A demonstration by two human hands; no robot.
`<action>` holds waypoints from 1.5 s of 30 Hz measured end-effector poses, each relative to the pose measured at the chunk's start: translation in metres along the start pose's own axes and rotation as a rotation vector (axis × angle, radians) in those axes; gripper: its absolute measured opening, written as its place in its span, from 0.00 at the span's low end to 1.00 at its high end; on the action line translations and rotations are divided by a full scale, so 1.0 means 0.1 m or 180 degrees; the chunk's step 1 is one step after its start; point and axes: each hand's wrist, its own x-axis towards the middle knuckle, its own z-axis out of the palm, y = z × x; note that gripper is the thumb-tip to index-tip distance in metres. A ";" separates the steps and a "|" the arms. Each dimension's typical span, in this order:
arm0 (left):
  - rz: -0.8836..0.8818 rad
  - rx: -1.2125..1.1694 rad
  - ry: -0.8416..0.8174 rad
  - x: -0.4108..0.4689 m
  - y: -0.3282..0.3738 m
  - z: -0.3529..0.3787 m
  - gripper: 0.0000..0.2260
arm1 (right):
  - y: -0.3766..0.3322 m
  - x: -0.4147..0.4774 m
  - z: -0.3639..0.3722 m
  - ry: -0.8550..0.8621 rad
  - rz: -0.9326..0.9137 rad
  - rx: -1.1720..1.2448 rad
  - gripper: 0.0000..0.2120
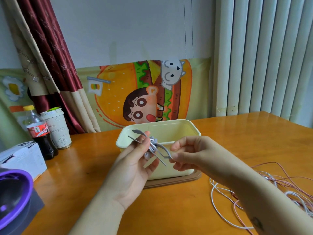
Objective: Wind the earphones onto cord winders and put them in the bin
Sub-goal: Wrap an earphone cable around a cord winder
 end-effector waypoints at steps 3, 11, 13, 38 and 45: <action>0.0129 -0.0029 0.0103 0.00 -0.01 0.02 0.14 | 0.03 0.00 -0.04 -0.0417 0.0242 0.0326 0.06; 0.0383 0.0286 0.0181 0.02 -0.04 -0.04 0.14 | -0.04 0.00 -0.04 -0.0097 -0.0065 0.1347 0.15; 0.0285 0.0431 0.0014 0.01 -0.06 -0.03 0.15 | -0.07 0.00 -0.01 0.0091 -0.0233 0.1660 0.13; 0.0315 -0.0406 0.0372 0.04 0.01 -0.02 0.15 | 0.01 0.02 0.11 0.0257 -0.0195 0.0560 0.02; 0.0353 -0.0379 0.0387 0.02 0.00 0.03 0.16 | 0.10 0.05 0.22 0.0395 -0.0139 0.0363 0.04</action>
